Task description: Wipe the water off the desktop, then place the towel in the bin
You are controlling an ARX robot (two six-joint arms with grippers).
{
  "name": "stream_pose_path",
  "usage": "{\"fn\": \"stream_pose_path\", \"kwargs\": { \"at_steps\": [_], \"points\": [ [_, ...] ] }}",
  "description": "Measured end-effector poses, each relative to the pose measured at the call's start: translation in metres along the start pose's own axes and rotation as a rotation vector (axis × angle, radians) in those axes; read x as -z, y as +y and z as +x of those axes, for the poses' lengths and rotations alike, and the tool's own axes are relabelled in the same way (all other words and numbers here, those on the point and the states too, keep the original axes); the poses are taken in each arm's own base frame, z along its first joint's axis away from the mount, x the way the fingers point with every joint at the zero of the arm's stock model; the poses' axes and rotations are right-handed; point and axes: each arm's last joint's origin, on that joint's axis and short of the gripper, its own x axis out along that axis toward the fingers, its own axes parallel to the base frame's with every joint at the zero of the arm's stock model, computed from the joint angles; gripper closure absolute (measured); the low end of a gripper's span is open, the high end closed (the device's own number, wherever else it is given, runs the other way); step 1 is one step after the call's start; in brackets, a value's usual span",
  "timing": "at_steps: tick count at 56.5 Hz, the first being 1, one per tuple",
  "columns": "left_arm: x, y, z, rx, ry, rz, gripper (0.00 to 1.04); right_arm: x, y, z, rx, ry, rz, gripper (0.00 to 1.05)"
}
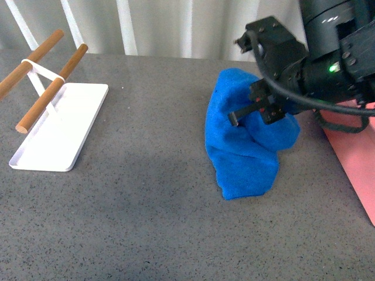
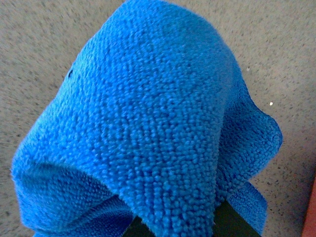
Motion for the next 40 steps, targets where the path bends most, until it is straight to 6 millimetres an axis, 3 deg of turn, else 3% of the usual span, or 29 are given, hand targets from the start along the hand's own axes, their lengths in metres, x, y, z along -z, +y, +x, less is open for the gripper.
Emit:
{"fn": "stream_pose_path", "kwargs": {
  "at_steps": [14, 30, 40],
  "points": [
    [0.000, 0.000, 0.000, 0.000, 0.000, 0.000, 0.07, 0.017, 0.011, 0.046, 0.058, 0.106, -0.069, 1.00],
    [0.000, 0.000, 0.000, 0.000, 0.000, 0.000, 0.07, -0.005, 0.032, 0.080, 0.096, 0.108, -0.114, 1.00],
    [0.000, 0.000, 0.000, 0.000, 0.000, 0.000, 0.07, -0.016, 0.058, 0.083, 0.053, 0.078, -0.112, 1.00]
  ]
}}
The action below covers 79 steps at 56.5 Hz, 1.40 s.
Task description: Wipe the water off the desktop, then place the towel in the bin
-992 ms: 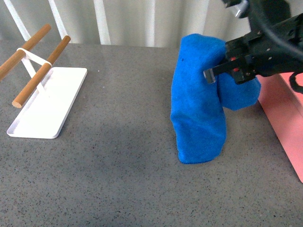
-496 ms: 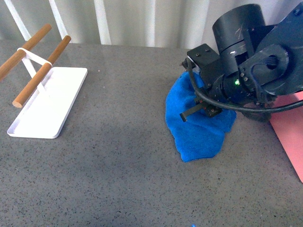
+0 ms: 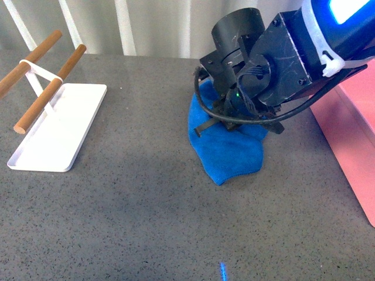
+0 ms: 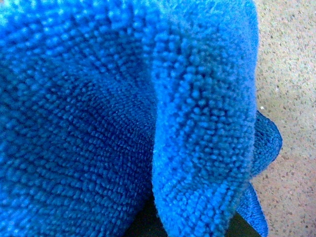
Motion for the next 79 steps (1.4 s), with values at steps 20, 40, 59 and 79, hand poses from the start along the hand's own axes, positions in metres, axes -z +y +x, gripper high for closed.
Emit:
{"fn": "stream_pose_path", "kwargs": {
  "at_steps": [20, 40, 59, 79],
  "points": [
    [0.000, 0.000, 0.000, 0.000, 0.000, 0.000, 0.07, 0.032, 0.057, -0.056, -0.279, 0.004, -0.055, 1.00],
    [0.000, 0.000, 0.000, 0.000, 0.000, 0.000, 0.07, 0.067, -0.016, -0.053, -0.176, 0.096, 0.050, 1.00],
    [0.000, 0.000, 0.000, 0.000, 0.000, 0.000, 0.07, 0.028, -0.043, -0.026, -0.031, 0.054, 0.065, 1.00],
    [0.000, 0.000, 0.000, 0.000, 0.000, 0.000, 0.07, -0.104, -0.005, -0.153, -0.104, -0.455, 0.050, 1.00]
  ]
}}
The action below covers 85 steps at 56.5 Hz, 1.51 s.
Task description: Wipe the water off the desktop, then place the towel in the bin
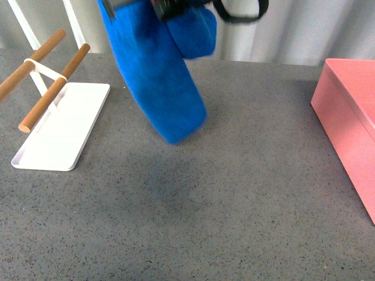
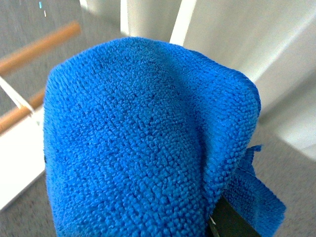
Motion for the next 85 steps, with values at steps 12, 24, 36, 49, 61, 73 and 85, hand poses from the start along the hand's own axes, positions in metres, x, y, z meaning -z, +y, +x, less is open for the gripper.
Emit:
{"fn": "stream_pose_path", "kwargs": {
  "at_steps": [12, 24, 36, 49, 61, 73, 85],
  "points": [
    [0.000, 0.000, 0.000, 0.000, 0.000, 0.000, 0.07, -0.043, -0.032, -0.066, 0.206, -0.229, 0.086, 1.00],
    [0.000, 0.000, 0.000, 0.000, 0.000, 0.000, 0.07, -0.073, -0.078, -0.151, 0.492, -0.398, 0.160, 1.00],
    [0.000, 0.000, 0.000, 0.000, 0.000, 0.000, 0.07, -0.035, -0.122, -0.181, 0.754, -0.320, 0.210, 1.00],
    [0.000, 0.000, 0.000, 0.000, 0.000, 0.000, 0.07, 0.024, -0.159, -0.189, 0.879, -0.219, 0.227, 1.00],
    [0.000, 0.000, 0.000, 0.000, 0.000, 0.000, 0.07, 0.060, -0.174, -0.190, 0.936, -0.160, 0.234, 1.00],
    [0.000, 0.000, 0.000, 0.000, 0.000, 0.000, 0.07, 0.080, -0.175, -0.182, 0.921, -0.107, 0.241, 1.00],
    [0.000, 0.000, 0.000, 0.000, 0.000, 0.000, 0.07, 0.088, -0.175, -0.178, 0.875, -0.055, 0.276, 0.77]
  ]
}}
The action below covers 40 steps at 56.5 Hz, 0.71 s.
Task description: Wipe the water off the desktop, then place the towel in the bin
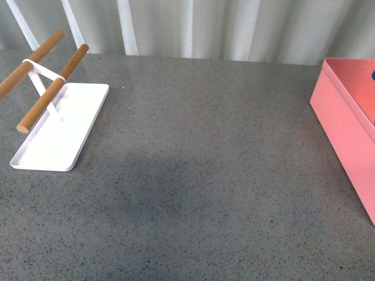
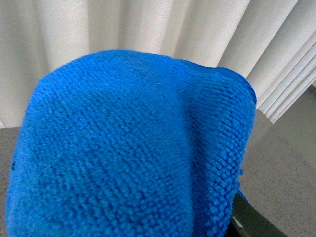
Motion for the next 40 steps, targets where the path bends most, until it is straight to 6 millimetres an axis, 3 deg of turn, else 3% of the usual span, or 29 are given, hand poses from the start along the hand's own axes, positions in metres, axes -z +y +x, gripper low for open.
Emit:
{"fn": "stream_pose_path", "kwargs": {
  "at_steps": [25, 40],
  "points": [
    [0.0000, 0.0000, 0.0000, 0.000, 0.000, 0.000, 0.07, 0.0000, -0.0001, 0.0000, 0.000, 0.000, 0.010, 0.06],
    [0.0000, 0.0000, 0.0000, 0.000, 0.000, 0.000, 0.07, 0.0000, -0.0001, 0.0000, 0.000, 0.000, 0.014, 0.07]
  ]
}}
